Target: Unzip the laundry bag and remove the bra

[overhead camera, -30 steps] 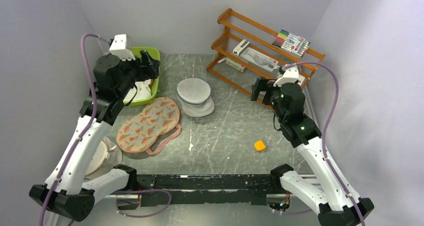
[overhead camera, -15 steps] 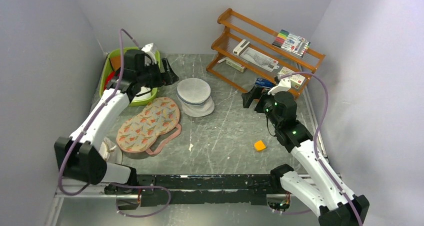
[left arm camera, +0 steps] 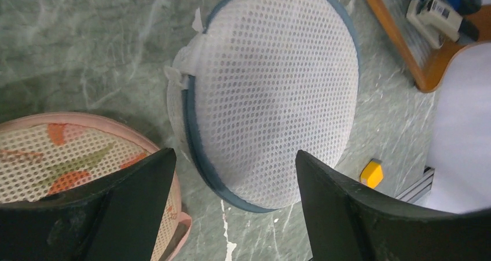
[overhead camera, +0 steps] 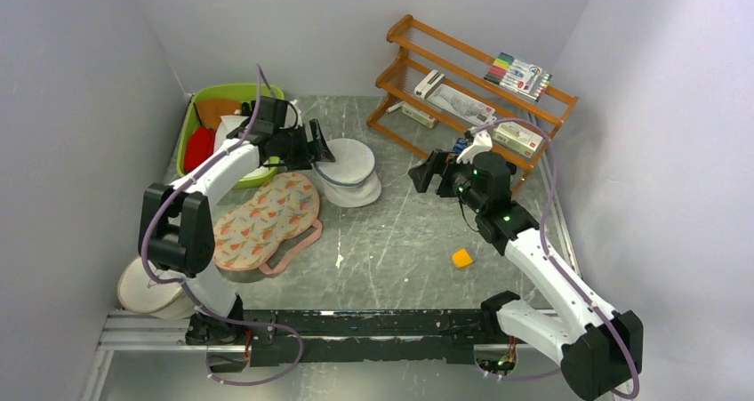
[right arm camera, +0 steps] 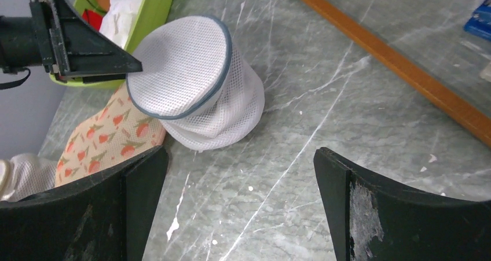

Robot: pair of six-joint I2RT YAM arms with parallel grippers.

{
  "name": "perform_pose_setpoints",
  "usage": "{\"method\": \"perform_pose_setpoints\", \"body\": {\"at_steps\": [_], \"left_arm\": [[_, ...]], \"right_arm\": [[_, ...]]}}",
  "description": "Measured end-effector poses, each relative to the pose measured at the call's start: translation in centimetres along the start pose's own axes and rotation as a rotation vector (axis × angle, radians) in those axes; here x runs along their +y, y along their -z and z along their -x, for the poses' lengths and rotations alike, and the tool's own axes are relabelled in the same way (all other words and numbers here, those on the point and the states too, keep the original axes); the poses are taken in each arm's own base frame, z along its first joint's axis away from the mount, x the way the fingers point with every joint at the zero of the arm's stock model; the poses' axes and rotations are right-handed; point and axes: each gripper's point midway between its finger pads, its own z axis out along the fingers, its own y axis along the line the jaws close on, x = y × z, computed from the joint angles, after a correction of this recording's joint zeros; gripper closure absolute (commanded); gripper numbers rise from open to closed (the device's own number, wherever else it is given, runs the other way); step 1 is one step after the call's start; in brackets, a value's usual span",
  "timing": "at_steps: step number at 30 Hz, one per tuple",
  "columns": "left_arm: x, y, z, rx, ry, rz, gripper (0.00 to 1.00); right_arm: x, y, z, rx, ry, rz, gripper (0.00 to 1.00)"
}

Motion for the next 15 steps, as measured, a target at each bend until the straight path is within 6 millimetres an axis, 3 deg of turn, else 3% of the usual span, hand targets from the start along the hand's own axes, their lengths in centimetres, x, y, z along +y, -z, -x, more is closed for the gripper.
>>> {"method": "perform_pose_setpoints", "body": {"at_steps": [4, 9, 15], "left_arm": [[-0.7, -0.8, -1.1, 0.033, -0.019, -0.01, 0.34], [-1.4, -1.0, -1.6, 0.043, -0.058, -0.029, 0.67], [-2.6, -1.0, -2.7, 0.078, -0.126, -0.102, 0.87]], "right_arm": [[0.3, -1.0, -1.3, 0.055, 0.008, 0.033, 0.0], [0.3, -2.0, -3.1, 0.127, 0.012, 0.059, 0.0], [1.1, -2.6, -3.9, 0.178, 0.03, 0.111, 0.0]]}}
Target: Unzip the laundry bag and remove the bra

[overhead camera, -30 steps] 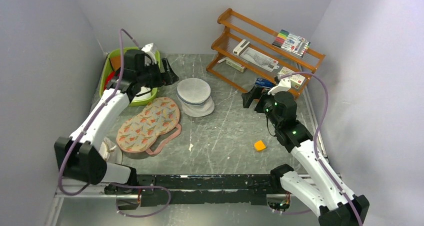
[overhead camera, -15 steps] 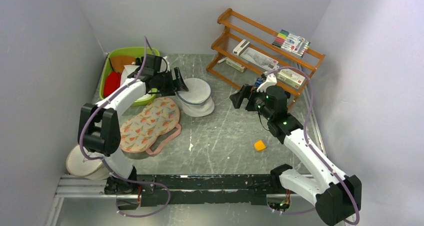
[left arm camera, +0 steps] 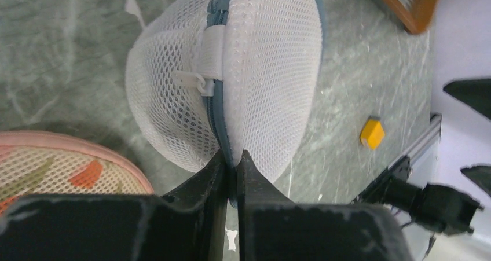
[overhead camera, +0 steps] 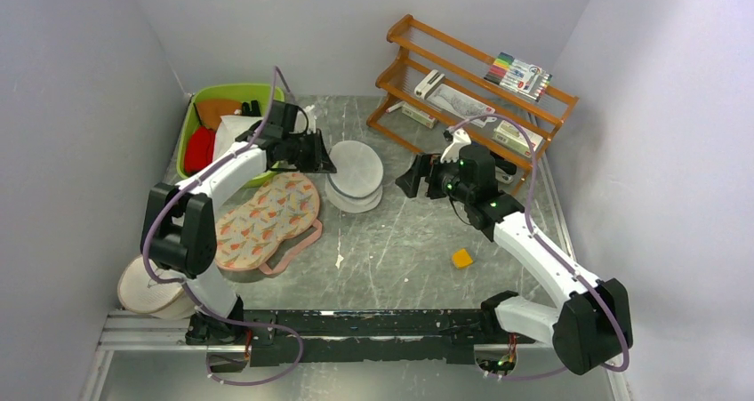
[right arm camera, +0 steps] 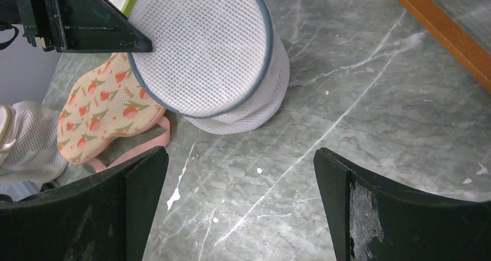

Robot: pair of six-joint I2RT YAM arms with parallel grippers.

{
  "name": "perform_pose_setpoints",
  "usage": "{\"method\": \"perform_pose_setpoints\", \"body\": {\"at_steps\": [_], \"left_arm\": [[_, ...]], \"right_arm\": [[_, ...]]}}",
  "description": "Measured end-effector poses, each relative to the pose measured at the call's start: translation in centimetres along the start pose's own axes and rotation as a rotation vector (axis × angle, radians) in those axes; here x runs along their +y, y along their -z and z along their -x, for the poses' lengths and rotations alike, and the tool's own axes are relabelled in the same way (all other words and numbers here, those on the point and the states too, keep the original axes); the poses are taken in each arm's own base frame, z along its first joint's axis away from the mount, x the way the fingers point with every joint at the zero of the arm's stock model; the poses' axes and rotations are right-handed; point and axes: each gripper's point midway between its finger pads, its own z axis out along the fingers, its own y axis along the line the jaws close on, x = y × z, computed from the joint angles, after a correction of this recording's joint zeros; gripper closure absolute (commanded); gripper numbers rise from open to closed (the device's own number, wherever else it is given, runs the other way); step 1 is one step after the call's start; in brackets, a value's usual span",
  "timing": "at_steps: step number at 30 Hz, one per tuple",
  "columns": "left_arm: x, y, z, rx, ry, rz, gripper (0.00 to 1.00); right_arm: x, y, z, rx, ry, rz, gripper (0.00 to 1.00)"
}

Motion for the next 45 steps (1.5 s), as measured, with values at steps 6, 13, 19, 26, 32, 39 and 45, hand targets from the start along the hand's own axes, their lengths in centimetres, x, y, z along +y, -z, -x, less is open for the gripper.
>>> {"method": "perform_pose_setpoints", "body": {"at_steps": [6, 13, 19, 26, 32, 39, 45], "left_arm": [[-2.3, 1.1, -1.2, 0.039, -0.188, -0.145, 0.93], [-5.5, 2.9, -2.8, 0.084, -0.386, -0.339, 0.93], [-7.5, 4.0, -4.2, 0.101, -0.477, -0.478, 0.93], [-9.0, 4.9, -6.7, 0.138, -0.534, -0.596, 0.93], [-9.5, 5.2, -7.6, 0.16, -0.567, -0.641, 0.93], [-8.5, 4.1, -7.7, 0.179, -0.559, -0.562, 0.93], [-6.1, 2.6, -5.6, 0.128, -0.521, -0.323, 0.48]], "right_arm": [[0.6, 0.0, 0.4, 0.007, 0.057, 0.036, 0.0], [1.8, 0.1, 0.2, 0.021, 0.14, 0.122, 0.0], [1.5, -0.7, 0.7, 0.003, 0.145, 0.167, 0.02], [2.2, -2.2, -0.4, 0.051, 0.109, 0.268, 0.19], [2.9, -3.9, -1.1, 0.12, 0.105, 0.359, 0.46], [4.8, -3.5, -1.9, 0.158, 0.092, 0.503, 0.9], [5.2, -2.6, -3.0, 0.174, -0.037, 0.498, 1.0]]}}
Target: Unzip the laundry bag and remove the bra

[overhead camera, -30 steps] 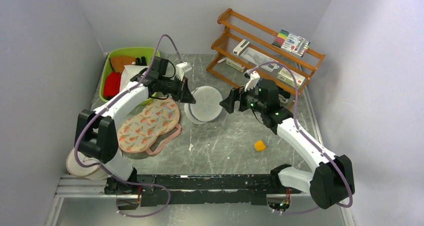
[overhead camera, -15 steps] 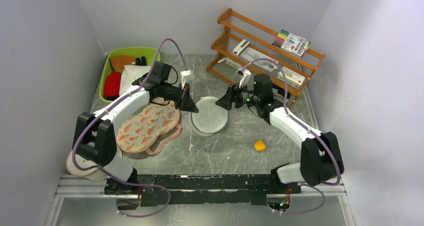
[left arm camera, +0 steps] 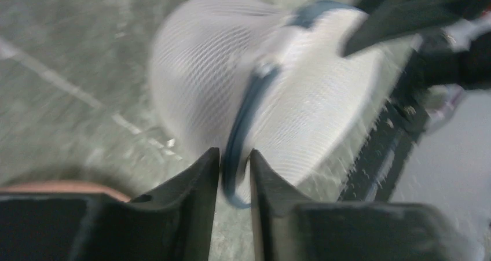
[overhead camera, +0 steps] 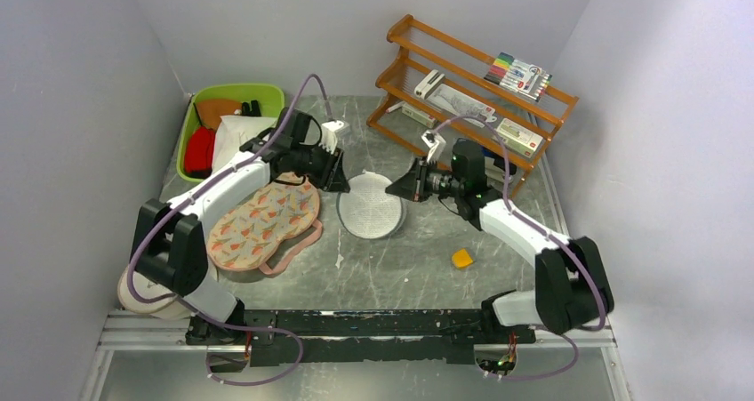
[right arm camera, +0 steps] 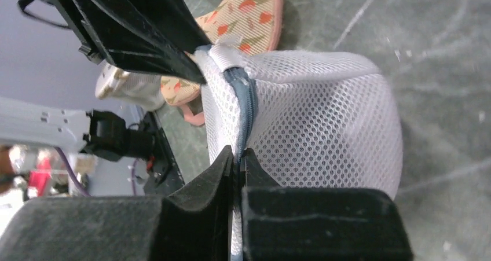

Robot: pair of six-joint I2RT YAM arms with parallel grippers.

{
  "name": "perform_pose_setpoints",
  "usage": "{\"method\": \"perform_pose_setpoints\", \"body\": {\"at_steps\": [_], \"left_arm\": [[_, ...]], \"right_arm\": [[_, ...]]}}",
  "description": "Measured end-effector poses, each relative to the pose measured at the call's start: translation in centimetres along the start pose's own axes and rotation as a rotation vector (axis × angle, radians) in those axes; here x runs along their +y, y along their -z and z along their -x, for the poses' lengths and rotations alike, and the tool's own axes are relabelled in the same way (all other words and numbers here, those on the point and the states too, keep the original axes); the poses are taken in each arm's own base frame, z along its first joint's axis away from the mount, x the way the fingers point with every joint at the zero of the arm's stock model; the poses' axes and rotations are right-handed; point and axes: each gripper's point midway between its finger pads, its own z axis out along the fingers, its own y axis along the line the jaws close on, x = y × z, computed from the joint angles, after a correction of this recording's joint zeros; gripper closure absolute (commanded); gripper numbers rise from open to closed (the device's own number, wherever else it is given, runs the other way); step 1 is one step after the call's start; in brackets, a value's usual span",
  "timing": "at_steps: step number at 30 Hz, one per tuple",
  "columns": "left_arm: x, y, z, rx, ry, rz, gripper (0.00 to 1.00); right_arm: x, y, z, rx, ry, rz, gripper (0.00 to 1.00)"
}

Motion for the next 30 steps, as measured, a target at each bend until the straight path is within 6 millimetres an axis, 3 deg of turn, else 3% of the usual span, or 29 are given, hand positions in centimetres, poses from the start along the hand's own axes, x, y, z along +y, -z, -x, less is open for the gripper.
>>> {"method": "perform_pose_setpoints", "body": {"at_steps": [1, 3, 6, 8, 11, 14, 16, 19, 24, 27, 30], "left_arm": [[0.6, 0.1, 0.2, -0.006, 0.016, 0.059, 0.43], [1.6, 0.7, 1.0, -0.034, 0.048, 0.172, 0.23], [1.6, 2.5, 2.9, -0.122, 0.079, 0.298, 0.07], [-0.2, 3.7, 4.6, -0.209, 0.073, 0.334, 0.04], [-4.9, 4.3, 5.9, -0.322, 0.039, 0.282, 0.02], [-8.6, 3.1, 5.2, -0.363, 0.03, 0.202, 0.02], [-9.7, 1.3, 3.9, -0.33, 0.035, 0.179, 0.0], [-9.8, -1.6, 2.2, -0.262, 0.043, 0.208, 0.01], [-8.9, -5.3, 0.4, -0.169, 0.049, 0.286, 0.15], [-8.5, -5.8, 0.0, -0.161, 0.074, 0.307, 0.48], [-8.1, -5.8, 0.1, -0.17, 0.094, 0.33, 0.69]], "right_arm": [[-0.1, 0.4, -0.2, -0.021, -0.051, -0.036, 1.0], [-0.4, 1.2, -0.3, -0.072, -0.135, -0.103, 1.0], [-0.7, 2.6, -0.3, -0.174, -0.262, -0.194, 1.0], [-0.9, 3.2, -0.2, -0.238, -0.34, -0.242, 1.0], [-0.9, 3.4, 0.3, -0.304, -0.429, -0.285, 1.0], [-0.7, 3.3, 0.6, -0.352, -0.49, -0.299, 1.0], [-0.5, 3.2, 0.6, -0.371, -0.52, -0.303, 1.0], [-0.2, 2.8, 0.4, -0.38, -0.543, -0.304, 1.0], [0.6, 2.6, -0.1, -0.392, -0.554, -0.287, 0.94], [0.7, 2.6, -0.4, -0.39, -0.548, -0.28, 0.79], [0.8, 2.6, -0.3, -0.388, -0.508, -0.271, 0.6]]}}
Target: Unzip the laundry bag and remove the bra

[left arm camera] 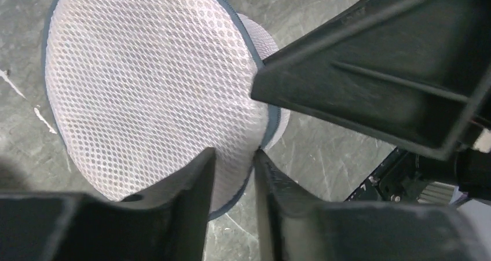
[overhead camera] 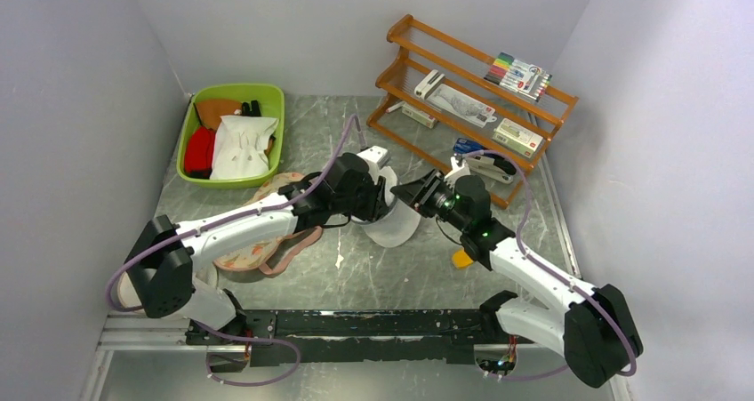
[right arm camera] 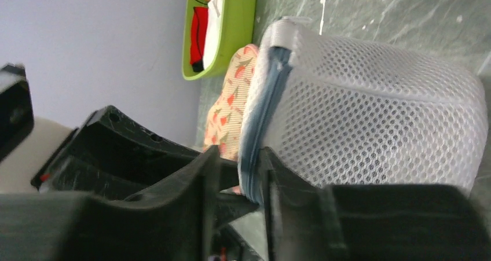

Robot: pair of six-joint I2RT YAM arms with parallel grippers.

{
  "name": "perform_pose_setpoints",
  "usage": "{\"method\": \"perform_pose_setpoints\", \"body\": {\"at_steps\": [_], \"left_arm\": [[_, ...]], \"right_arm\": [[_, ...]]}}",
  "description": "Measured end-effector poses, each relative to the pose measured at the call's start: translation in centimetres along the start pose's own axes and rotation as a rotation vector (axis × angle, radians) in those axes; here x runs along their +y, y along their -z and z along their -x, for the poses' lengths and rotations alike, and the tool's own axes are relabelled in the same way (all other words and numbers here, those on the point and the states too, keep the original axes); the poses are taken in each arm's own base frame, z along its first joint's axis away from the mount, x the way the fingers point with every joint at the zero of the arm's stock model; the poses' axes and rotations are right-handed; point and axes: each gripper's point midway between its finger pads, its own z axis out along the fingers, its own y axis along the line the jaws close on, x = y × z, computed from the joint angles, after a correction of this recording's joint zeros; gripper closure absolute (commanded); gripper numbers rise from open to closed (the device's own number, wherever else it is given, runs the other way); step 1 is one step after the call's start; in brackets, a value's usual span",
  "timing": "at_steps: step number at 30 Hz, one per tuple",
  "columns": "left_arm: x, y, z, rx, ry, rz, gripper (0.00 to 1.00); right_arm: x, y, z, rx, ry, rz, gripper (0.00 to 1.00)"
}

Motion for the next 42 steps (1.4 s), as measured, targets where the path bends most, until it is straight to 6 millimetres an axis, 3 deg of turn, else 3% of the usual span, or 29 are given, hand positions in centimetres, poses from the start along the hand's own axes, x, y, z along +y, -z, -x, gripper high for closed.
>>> {"method": "perform_pose_setpoints", "body": {"at_steps": [2, 5, 8, 13, 17, 22, 28, 30, 35, 39, 42], "left_arm": [[0.4, 0.0, 0.1, -0.006, 0.005, 0.019, 0.82], [1.2, -0.1, -0.1, -0.005, 0.003, 0.052, 0.93], [2.1, 0.0, -0.6, 0.003, -0.01, 0.071, 0.93], [2.6, 1.1, -2.3, 0.021, -0.095, 0.03, 0.93], [2.2, 2.1, -2.6, -0.005, -0.192, -0.027, 0.93], [1.9, 2.4, -2.0, -0.044, -0.288, -0.066, 0.93], [1.7, 2.2, -2.5, -0.054, -0.297, -0.092, 0.93], [1.8, 2.1, -3.1, -0.042, -0.28, -0.091, 0.84], [1.7, 2.4, -3.7, -0.012, -0.22, -0.094, 0.46], [1.0, 2.9, -3.5, -0.003, -0.157, -0.104, 0.22], [-0.1, 3.5, -1.6, -0.034, -0.085, -0.117, 0.16]], "right_arm": [[0.1, 0.1, 0.1, -0.003, 0.043, 0.008, 0.54], [0.1, 0.6, 0.2, 0.005, 0.151, 0.015, 0.47], [-0.2, 1.0, 1.1, 0.013, 0.284, -0.009, 0.35], [-0.4, 1.4, 4.4, 0.017, 0.492, -0.019, 0.31], [-2.3, 1.1, 5.5, 0.111, 0.472, 0.073, 0.31], [-4.5, -0.1, 1.8, 0.329, 0.37, 0.164, 0.35], [-3.8, 0.0, -1.5, 0.417, 0.369, 0.238, 0.47], [-3.6, 0.4, -3.6, 0.444, 0.372, 0.259, 0.49], [-3.5, 1.1, -8.0, 0.484, 0.363, 0.276, 0.58], [-3.1, 1.3, -9.0, 0.458, 0.345, 0.287, 0.63], [-2.7, 1.4, -8.4, 0.41, 0.35, 0.288, 0.64]]}}
